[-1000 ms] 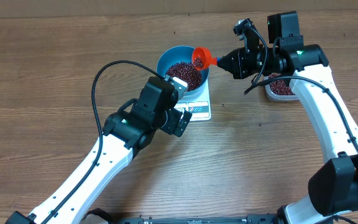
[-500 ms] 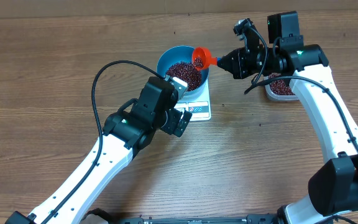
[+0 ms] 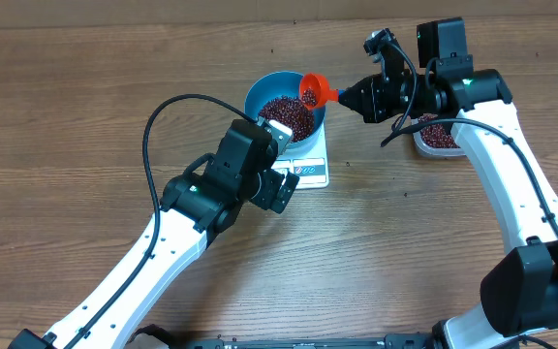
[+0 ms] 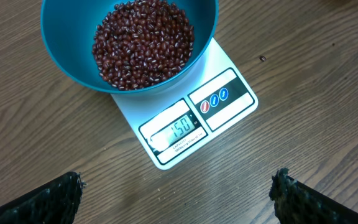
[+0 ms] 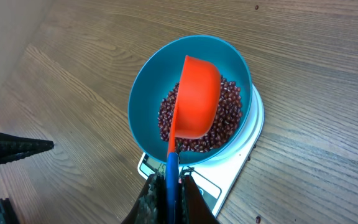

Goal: Scoop item into bowl and weigh 150g on scale
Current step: 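Tilt the scoop over the bowl to add a small amount of beans, then move the red scoop back over the bean tub, right gripper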

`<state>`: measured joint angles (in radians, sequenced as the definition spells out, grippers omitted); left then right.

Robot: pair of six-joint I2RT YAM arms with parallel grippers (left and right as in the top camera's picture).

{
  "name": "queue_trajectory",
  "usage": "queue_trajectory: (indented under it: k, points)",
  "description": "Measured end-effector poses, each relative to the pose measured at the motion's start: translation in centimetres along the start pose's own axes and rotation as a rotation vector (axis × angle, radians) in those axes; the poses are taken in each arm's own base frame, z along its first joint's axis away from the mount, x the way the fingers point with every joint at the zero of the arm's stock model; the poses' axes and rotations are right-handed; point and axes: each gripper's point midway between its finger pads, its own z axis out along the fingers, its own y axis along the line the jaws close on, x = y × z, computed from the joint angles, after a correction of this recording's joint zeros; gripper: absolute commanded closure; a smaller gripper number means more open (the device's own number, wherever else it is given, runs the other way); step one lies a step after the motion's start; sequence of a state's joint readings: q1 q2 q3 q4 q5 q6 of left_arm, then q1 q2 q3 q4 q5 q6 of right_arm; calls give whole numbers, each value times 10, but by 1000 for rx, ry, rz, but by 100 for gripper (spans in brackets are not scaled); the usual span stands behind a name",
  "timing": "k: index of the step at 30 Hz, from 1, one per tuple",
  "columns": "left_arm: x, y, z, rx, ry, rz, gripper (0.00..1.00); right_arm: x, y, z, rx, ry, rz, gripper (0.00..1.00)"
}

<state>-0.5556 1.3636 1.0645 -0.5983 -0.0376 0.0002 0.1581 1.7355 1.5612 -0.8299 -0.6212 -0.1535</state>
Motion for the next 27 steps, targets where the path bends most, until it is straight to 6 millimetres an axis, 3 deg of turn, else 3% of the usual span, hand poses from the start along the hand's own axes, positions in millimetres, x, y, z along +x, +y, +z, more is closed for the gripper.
queue_trajectory:
  k: [14, 19, 24, 27]
  points:
    - [0, 0, 0, 0, 0, 0, 0, 0, 0, 0, 0, 0, 11, 96]
    - [0, 0, 0, 0, 0, 0, 0, -2, 7, -5, -74, -16, 52, 96]
    - [0, 0, 0, 0, 0, 0, 0, -8, -8, -26, -130, -66, 111, 96]
    - [0, 0, 0, 0, 0, 0, 0, -8, -28, -43, -130, -96, 169, 96]
